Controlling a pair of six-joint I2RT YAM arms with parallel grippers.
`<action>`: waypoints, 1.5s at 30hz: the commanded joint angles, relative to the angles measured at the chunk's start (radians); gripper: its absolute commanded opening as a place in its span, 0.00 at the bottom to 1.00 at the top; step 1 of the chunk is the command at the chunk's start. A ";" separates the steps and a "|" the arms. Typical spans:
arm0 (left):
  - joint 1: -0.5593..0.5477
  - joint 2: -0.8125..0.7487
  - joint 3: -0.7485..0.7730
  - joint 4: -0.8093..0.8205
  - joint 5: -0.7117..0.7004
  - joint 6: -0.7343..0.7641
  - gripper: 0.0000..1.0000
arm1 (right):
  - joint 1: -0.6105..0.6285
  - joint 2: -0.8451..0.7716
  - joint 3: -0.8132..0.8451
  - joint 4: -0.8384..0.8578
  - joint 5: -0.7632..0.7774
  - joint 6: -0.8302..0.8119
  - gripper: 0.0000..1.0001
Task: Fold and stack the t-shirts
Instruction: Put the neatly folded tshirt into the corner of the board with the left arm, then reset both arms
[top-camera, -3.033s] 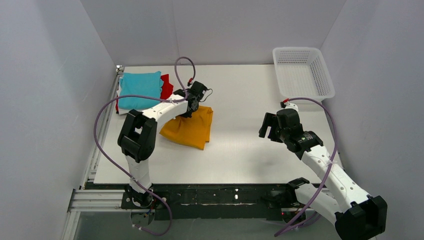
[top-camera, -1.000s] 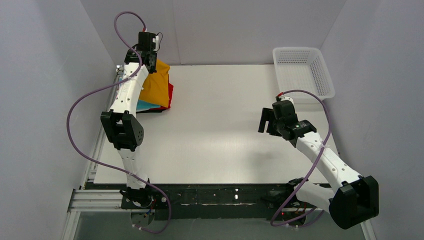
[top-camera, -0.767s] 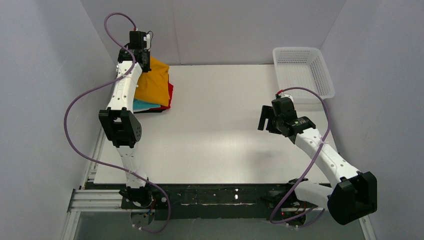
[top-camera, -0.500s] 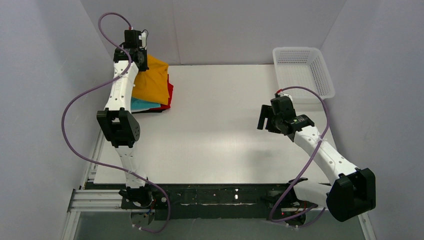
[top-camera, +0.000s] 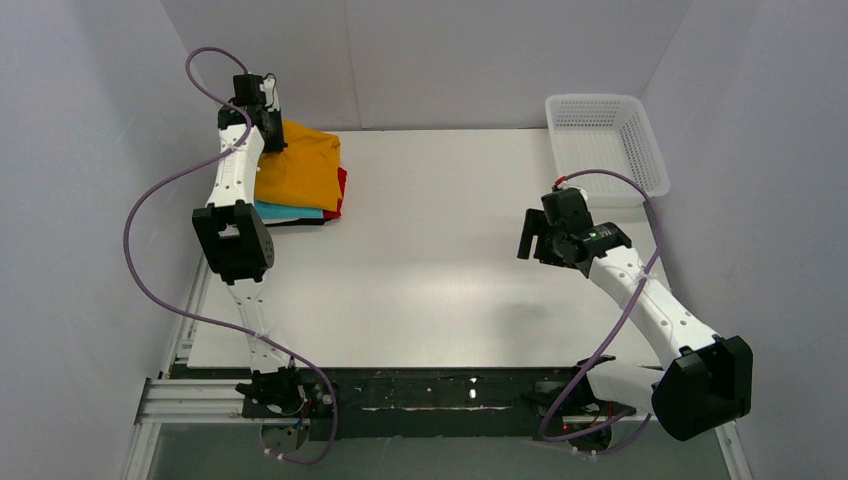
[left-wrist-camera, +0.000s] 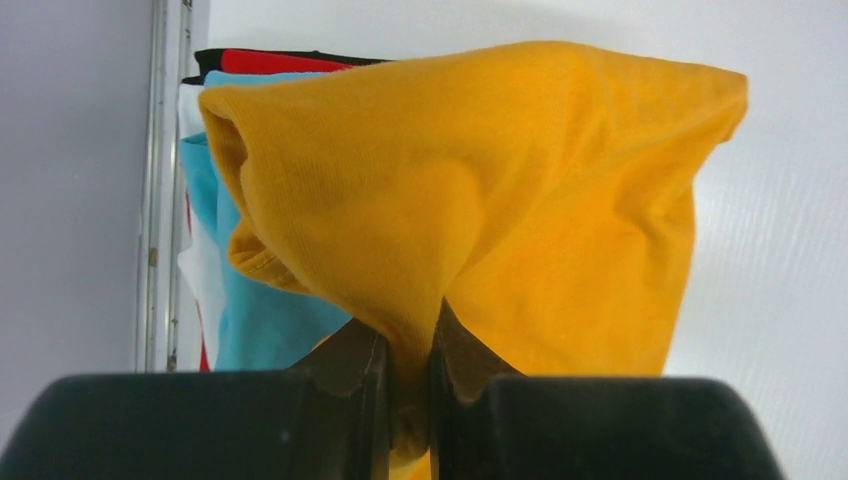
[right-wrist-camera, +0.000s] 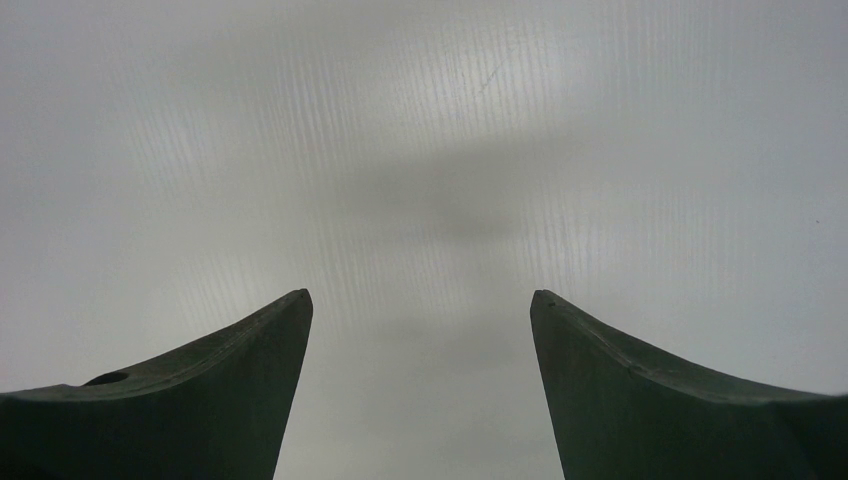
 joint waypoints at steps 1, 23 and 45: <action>0.040 0.014 0.021 0.033 0.027 -0.022 0.00 | -0.003 -0.071 0.021 -0.072 0.076 0.033 0.88; 0.164 0.009 0.037 0.002 0.138 -0.208 0.98 | -0.003 -0.137 0.088 -0.188 0.181 0.055 0.88; -0.129 -0.905 -0.950 0.033 0.098 -0.535 0.98 | -0.003 -0.400 -0.164 0.080 0.120 0.062 0.92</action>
